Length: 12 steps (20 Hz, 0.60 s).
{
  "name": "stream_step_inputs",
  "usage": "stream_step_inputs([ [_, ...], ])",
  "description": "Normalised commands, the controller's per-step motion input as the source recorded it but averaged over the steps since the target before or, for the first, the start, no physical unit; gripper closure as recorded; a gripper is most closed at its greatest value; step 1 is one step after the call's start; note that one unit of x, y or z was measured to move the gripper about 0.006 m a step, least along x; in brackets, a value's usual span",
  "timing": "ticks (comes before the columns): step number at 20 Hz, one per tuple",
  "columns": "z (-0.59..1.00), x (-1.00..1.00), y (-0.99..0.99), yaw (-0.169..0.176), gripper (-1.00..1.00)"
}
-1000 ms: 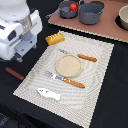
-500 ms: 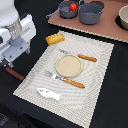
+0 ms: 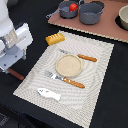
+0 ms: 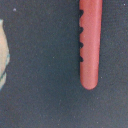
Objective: Interact with the objects in diverse but meaningful ways.
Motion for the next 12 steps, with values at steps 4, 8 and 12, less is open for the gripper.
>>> stream_step_inputs([
  [4,-0.2,0.0,-0.13,0.0,-1.0],
  [8,-0.23,0.0,-0.16,0.0,-1.0],
  [12,-0.24,0.0,-0.16,0.0,-1.0],
])
